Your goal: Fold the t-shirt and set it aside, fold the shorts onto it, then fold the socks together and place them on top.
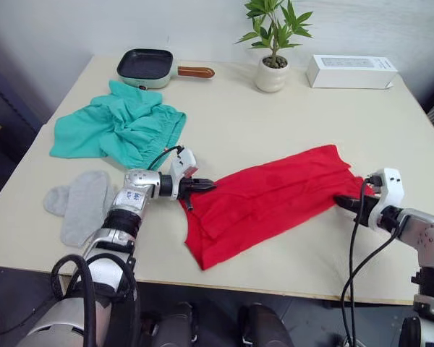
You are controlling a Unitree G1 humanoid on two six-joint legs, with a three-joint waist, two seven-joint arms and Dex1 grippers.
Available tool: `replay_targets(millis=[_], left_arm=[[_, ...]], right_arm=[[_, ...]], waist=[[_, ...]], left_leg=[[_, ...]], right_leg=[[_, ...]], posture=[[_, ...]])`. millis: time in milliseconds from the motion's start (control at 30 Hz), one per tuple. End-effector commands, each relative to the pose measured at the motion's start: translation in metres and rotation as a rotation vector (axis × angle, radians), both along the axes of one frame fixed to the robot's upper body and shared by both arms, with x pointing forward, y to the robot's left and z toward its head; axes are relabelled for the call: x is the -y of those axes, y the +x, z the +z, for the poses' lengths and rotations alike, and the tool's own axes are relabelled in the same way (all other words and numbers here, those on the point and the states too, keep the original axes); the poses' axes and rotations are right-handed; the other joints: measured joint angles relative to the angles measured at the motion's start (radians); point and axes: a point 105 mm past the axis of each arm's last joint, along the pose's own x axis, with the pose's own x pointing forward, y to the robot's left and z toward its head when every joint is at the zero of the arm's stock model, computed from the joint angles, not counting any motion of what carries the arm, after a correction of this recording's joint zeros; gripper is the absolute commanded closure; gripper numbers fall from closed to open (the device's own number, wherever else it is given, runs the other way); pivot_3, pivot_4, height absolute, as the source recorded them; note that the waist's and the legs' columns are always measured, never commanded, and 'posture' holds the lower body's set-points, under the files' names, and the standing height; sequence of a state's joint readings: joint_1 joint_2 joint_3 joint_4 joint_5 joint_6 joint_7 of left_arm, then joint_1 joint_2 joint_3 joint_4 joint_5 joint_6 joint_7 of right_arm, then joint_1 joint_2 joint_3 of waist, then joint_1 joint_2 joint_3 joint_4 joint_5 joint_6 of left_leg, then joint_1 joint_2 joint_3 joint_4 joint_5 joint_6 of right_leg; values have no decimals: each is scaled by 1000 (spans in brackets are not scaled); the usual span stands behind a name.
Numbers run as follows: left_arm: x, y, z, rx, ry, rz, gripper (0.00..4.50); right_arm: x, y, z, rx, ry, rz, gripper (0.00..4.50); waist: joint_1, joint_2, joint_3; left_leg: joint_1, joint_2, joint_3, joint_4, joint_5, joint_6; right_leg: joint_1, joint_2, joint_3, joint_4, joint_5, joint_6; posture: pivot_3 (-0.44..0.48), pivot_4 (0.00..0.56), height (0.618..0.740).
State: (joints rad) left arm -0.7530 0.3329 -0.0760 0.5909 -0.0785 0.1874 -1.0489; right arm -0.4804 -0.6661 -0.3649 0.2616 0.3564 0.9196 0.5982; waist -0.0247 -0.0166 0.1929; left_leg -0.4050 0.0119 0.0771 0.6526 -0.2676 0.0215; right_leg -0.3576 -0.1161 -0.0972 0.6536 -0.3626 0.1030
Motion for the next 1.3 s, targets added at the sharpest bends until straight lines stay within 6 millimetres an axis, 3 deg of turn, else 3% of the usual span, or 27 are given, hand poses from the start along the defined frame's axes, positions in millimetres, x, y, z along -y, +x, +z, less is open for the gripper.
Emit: replay_targets(millis=[33,233,333,433,467,633,767,833,867,1033,1167,1300], left_arm=[[11,-19,24,34,-58,18,4500],[30,-56,24,26,-49,95,4500],[35,-63,18,-4,-52,142,4500],[24,-56,12,-47,-32,242,4500],[23,-56,13,-56,-32,242,4000],[7,-53,22,-99,-7,151,2519],[-5,-28,43,-45,-11,133,1261],[-1,-10,52,-1,7,107,658],[5,-1,57,11,5,95,627],[41,31,59,7,-3,44,627],[70,45,51,-8,7,75,627],[95,45,40,-5,56,66,627]], right_arm=[[21,23,9,42,-114,-68,4469],[14,68,29,141,-173,-83,4469],[10,74,31,121,-172,-59,4469],[7,69,31,80,-162,17,4469],[7,67,31,74,-161,40,4061],[8,32,39,17,-111,197,2442],[-18,-16,46,-61,-8,358,1019],[-33,-40,44,-111,46,395,343],[-43,-53,40,-148,75,418,37],[-83,-97,14,-255,166,523,37],[-105,-112,-7,-316,201,529,37],[-119,-121,-26,-370,188,521,37]], waist=[[-2,0,0],[-3,0,0],[-1,0,0],[3,1,0],[4,1,0],[25,1,0],[43,3,1],[44,3,1],[48,3,1],[56,2,1],[51,1,1],[44,-1,1]], left_leg=[[0,0,0,0,0,0],[0,0,0,-2,1,-1],[0,0,0,-3,1,-1],[-1,0,0,-3,1,-1],[-1,0,0,-3,1,-1],[-1,1,-1,-4,1,-1],[-2,1,-2,-3,1,-1],[-2,0,-2,-3,0,-1],[-1,0,-1,-3,0,-1],[-2,0,-3,-2,0,-1],[-3,-3,-2,-3,-1,1],[-3,-1,-2,-3,-1,1]], right_leg=[[0,0,2,0,0,0],[0,1,7,-1,0,0],[0,1,8,-2,0,0],[0,1,7,-3,0,0],[0,1,7,-3,0,0],[0,2,7,-6,0,0],[1,2,5,-8,0,0],[1,2,5,-8,0,0],[1,2,5,-9,0,0],[1,2,4,-10,0,0],[1,2,-4,-8,1,1],[0,2,-4,-9,1,2]], posture=[[0,150,740],[0,150,740],[0,150,740],[0,150,740],[0,150,740],[0,150,740],[0,150,740],[0,150,740],[0,150,740],[0,150,740],[0,150,740],[0,150,740]])
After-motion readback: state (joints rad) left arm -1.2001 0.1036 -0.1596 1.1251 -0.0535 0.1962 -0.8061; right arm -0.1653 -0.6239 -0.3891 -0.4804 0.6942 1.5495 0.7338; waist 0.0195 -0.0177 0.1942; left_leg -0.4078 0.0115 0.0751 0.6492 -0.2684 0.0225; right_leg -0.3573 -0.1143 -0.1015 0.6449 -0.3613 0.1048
